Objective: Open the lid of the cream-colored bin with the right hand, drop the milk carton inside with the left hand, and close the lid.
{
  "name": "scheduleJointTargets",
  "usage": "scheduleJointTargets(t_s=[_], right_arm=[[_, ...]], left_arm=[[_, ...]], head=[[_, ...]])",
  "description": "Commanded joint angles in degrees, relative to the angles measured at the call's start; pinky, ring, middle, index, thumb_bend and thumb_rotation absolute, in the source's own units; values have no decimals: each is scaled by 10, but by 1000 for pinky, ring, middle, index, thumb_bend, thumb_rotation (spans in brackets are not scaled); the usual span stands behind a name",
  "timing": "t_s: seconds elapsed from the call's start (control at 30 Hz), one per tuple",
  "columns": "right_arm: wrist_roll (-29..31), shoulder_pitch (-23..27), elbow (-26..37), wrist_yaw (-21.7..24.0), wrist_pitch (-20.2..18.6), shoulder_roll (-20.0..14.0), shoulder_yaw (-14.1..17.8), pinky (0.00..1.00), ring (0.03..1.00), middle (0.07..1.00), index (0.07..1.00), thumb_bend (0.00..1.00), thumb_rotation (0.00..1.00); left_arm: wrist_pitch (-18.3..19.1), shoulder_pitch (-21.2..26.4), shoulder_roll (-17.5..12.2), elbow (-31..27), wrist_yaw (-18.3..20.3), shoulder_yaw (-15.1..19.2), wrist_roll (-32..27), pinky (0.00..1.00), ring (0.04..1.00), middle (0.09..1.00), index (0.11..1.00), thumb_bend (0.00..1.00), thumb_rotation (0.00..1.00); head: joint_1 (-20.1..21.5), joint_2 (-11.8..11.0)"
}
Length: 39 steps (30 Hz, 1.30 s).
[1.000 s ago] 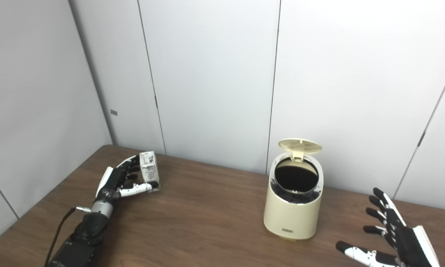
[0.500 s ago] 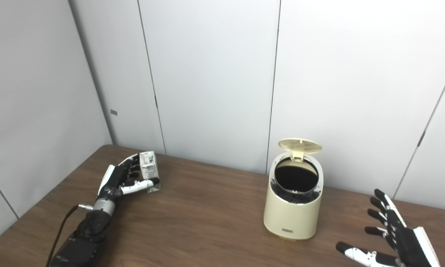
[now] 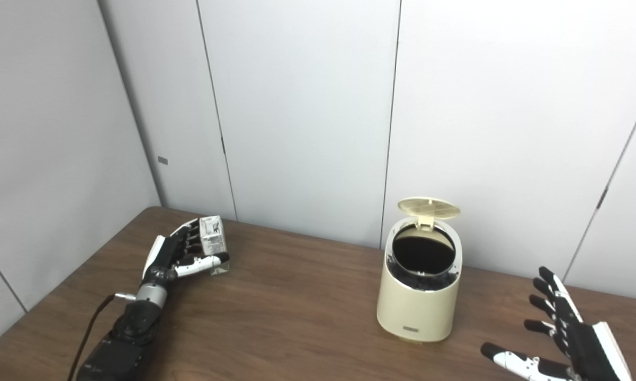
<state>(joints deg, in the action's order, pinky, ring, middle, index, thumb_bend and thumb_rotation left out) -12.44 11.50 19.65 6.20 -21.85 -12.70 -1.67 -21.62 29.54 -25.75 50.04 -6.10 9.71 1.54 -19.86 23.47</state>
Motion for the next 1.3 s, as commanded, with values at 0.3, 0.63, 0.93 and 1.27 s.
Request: scheduleJointTargets(t_s=[0.3,0.63,0.93,1.27], right_arm=[[-2,8,26,4,6,-8,0,769,907,952,987,551,0],[2,1,28,6,11,-7,5,768,908,953,991,528,0],[-4,-5,37,4,4,-4,3,745,884,944,981,535,0],[-2,2,23,1,4,4,5,894,944,979,1000,514,0]], left_arm=[[-42,33,10,9,-11,23,-34,613,651,692,706,766,54],[-46,42,23,22,-59,20,-17,419,470,501,480,523,0],[-51,37,28,11,-70,18,-11,396,448,494,480,522,0],[-48,-5,55,-137,-48,16,-25,445,480,500,478,522,0]], head=[[-1,4],[-1,6],[5,10],[41,15]])
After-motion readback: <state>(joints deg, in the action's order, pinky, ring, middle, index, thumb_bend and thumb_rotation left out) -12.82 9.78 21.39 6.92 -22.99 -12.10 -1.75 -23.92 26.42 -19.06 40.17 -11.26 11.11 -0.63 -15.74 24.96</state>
